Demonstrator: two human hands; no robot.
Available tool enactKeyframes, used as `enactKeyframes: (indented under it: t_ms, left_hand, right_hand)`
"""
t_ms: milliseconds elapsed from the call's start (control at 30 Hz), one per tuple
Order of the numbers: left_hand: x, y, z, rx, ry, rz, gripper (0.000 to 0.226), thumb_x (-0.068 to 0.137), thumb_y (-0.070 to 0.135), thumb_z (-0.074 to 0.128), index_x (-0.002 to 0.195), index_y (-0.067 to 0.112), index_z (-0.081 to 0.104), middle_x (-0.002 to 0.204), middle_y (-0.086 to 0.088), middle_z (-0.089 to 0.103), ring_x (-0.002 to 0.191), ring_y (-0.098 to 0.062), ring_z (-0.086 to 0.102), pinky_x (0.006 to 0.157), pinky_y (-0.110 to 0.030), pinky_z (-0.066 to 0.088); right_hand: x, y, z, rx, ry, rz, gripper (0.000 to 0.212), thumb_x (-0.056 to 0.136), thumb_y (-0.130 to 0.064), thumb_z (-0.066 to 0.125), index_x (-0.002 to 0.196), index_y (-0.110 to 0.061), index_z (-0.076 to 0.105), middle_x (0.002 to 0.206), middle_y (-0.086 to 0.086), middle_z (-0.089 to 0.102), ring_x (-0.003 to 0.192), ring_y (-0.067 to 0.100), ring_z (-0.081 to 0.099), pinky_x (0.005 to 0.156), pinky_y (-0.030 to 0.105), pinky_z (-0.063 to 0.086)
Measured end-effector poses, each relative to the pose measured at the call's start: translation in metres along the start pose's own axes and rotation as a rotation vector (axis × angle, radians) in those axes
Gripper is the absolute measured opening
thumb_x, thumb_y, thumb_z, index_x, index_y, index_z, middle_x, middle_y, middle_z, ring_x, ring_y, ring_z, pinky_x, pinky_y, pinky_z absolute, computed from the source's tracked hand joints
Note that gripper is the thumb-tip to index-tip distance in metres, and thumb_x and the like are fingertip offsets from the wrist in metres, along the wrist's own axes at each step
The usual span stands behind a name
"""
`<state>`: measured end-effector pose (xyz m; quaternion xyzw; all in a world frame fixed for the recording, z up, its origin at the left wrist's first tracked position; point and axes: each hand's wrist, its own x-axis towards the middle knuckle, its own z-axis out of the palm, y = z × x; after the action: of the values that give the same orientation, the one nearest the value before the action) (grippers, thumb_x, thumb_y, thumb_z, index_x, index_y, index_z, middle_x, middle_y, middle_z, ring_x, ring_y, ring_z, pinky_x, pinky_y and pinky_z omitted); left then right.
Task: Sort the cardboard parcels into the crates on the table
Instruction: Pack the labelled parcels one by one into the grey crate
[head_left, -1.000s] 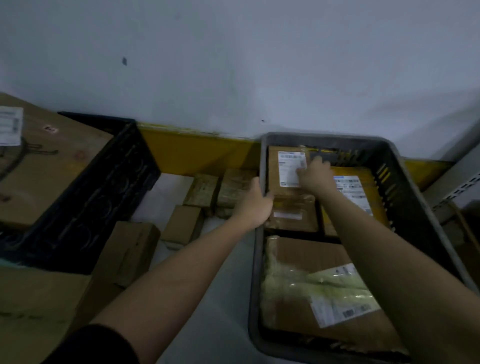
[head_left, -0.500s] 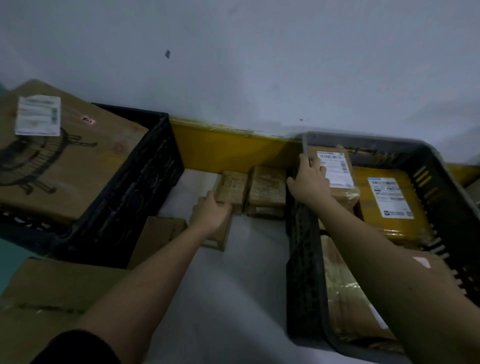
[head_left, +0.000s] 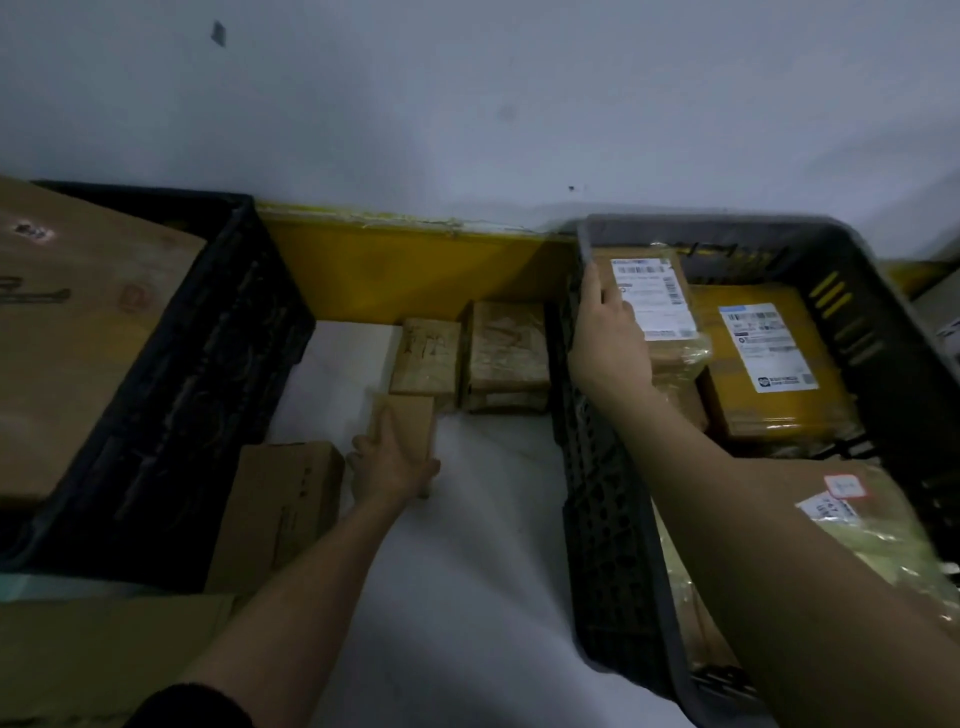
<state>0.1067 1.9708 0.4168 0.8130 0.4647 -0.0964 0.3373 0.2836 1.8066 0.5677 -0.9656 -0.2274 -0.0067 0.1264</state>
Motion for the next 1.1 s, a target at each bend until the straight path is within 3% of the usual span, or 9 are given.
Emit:
enactKeyframes:
  t_ms: [367,467,533,600,700,800,867,933,1100]
  left_hand:
    - [-0.029,0.007,-0.051,-0.544,0.172,0.024,0.105,0.079,0.029,0.082,0.157,0.033,0.012,0.153,-0.015,0.032,0.133,-0.037,0.040,0.096,-0.039,0.044]
    - [-0.051,0.026,-0.077,-0.805,0.187,0.106,0.098,0.080,0.031,0.081,0.154,0.037,0.018,0.151,-0.005,0.039,0.126,-0.027,0.047,0.091,-0.033,0.045]
    - [-0.072,0.046,-0.093,-0.974,0.146,0.146,0.094,0.080,0.034,0.081,0.153,0.041,0.022,0.147,0.000,0.043,0.118,-0.021,0.055,0.088,-0.041,0.056]
    - [-0.094,0.066,-0.104,-1.155,0.083,0.190,0.090,0.080,0.032,0.081,0.150,0.043,0.026,0.145,0.001,0.046,0.112,-0.021,0.061,0.081,-0.050,0.060]
    - [-0.124,0.089,-0.107,-1.314,0.011,0.277,0.093,0.071,0.031,0.082,0.148,0.040,0.030,0.139,-0.001,0.053,0.109,-0.023,0.065,0.075,-0.053,0.060]
    - [-0.145,0.105,-0.102,-1.364,-0.039,0.340,0.091,0.066,0.033,0.082,0.144,0.036,0.036,0.127,-0.004,0.060,0.099,-0.022,0.072,0.070,-0.048,0.059]
    - [-0.157,0.114,-0.100,-1.326,-0.025,0.327,0.078,0.073,0.033,0.080,0.141,0.036,0.041,0.124,-0.004,0.061,0.100,-0.022,0.070,0.069,-0.044,0.060]
    - [-0.165,0.123,-0.098,-1.186,0.088,0.301,0.069,0.085,0.031,0.075,0.145,0.034,0.041,0.121,-0.004,0.061,0.099,-0.016,0.067,0.067,-0.038,0.060]
    - [-0.183,0.150,-0.092,-1.202,0.136,0.319,0.056,0.085,0.034,0.076,0.132,0.038,0.046,0.121,0.004,0.067,0.095,-0.011,0.070,0.055,-0.031,0.058]
  right_hand:
    - [-0.004,-0.003,-0.006,0.035,-0.043,0.010,0.081,0.092,-0.009,0.057,0.156,-0.009,0.008,0.148,0.021,0.034,0.132,0.038,0.038,0.101,0.048,0.042]
    - [-0.009,-0.004,-0.012,0.104,0.097,-0.100,0.062,0.093,-0.013,0.054,0.149,-0.008,0.027,0.146,0.018,0.036,0.130,0.035,0.037,0.104,0.045,0.039]
    - [-0.014,-0.006,-0.016,0.299,0.201,-0.242,0.054,0.095,-0.016,0.054,0.146,-0.011,0.037,0.144,0.012,0.042,0.129,0.028,0.041,0.103,0.036,0.038]
    - [-0.024,-0.010,-0.023,0.659,0.038,-0.270,0.057,0.098,-0.029,0.056,0.150,-0.019,0.033,0.145,0.005,0.043,0.129,0.019,0.044,0.102,0.030,0.037]
    - [-0.047,-0.019,-0.039,1.155,-0.503,-0.106,0.072,0.092,-0.056,0.058,0.153,-0.035,0.026,0.145,0.001,0.045,0.123,0.017,0.050,0.095,0.035,0.046]
    - [-0.063,-0.019,-0.050,1.420,-0.711,-0.082,0.055,0.093,-0.047,0.062,0.142,-0.029,0.046,0.130,0.006,0.060,0.111,0.023,0.063,0.076,0.038,0.059]
    - [-0.069,-0.013,-0.059,1.489,-0.668,-0.079,0.041,0.094,-0.037,0.065,0.133,-0.027,0.054,0.121,0.010,0.065,0.104,0.027,0.067,0.073,0.040,0.061]
    - [-0.070,-0.003,-0.067,1.396,-0.539,-0.103,0.046,0.090,-0.035,0.071,0.131,-0.028,0.052,0.124,0.008,0.063,0.102,0.022,0.067,0.077,0.035,0.062]
    - [-0.077,0.008,-0.075,0.789,0.092,-0.463,0.078,0.073,-0.043,0.081,0.140,-0.026,0.045,0.132,0.001,0.042,0.120,0.016,0.039,0.097,0.028,0.039]
